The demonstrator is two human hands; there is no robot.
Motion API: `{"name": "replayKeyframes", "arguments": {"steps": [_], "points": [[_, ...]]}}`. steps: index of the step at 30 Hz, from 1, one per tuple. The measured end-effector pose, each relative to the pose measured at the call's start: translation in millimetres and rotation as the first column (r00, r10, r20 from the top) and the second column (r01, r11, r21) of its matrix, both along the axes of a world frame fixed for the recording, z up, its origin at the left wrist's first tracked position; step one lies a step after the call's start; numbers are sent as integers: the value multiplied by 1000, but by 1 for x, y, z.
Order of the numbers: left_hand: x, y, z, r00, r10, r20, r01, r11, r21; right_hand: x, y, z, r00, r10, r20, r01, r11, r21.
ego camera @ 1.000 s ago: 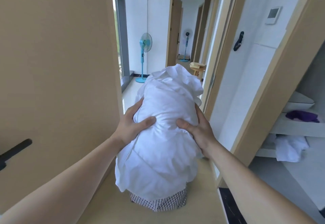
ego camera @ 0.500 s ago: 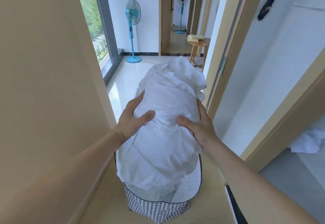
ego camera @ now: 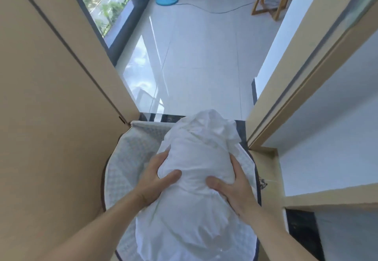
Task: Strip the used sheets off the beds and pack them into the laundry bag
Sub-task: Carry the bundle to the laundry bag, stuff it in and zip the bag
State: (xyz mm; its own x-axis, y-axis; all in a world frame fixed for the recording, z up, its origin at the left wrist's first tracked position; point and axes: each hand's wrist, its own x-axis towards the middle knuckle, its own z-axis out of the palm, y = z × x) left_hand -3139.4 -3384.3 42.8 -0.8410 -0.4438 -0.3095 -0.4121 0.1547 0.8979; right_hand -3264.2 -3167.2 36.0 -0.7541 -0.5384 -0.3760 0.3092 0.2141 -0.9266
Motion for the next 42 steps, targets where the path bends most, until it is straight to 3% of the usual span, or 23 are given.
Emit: {"name": "replayKeyframes", "arguments": {"steps": [8,11,13,15,17,18,23,26,29,31,33,37,42], "points": [[-13,-32,-133,967,-97,236,111,993,-45,-11,-29,-138,997,-16,69,-3,965,262],[-22,-42,-159,843,-183,506,321,926,-200,-17,-35,-175,998,21,62,-46,900,434],[-29,-44,-156,754,-119,646,517,714,-472,-22,-39,-192,997,78,20,-76,819,569],[-28,-59,-150,842,-64,536,508,429,-747,-23,-45,-199,988,154,34,-140,758,637],[-16,-82,-150,865,-37,501,493,250,-833,-15,-53,-194,960,277,39,-232,710,665],[-8,-95,-148,835,-1,550,534,243,-810,-10,-55,-189,940,341,9,-253,680,689],[7,-126,-119,586,119,802,718,384,-581,-15,-48,-146,842,461,-279,-9,531,848],[-1,-142,-104,596,135,792,674,452,-584,-40,-30,-135,807,505,-306,145,332,932],[-21,-163,-99,649,208,732,521,579,-627,-69,-20,-131,826,505,-250,219,122,968],[-31,-178,-100,621,258,740,400,708,-582,-80,-18,-129,834,505,-222,239,31,971],[-30,-187,-102,584,270,765,386,737,-555,-85,-16,-129,851,488,-197,233,-14,972],[-27,-190,-97,626,278,729,379,708,-596,-89,-16,-131,839,512,-186,229,-22,973],[-71,-214,-97,696,335,635,155,794,-588,-123,-49,-135,791,555,-257,150,232,961]]}}
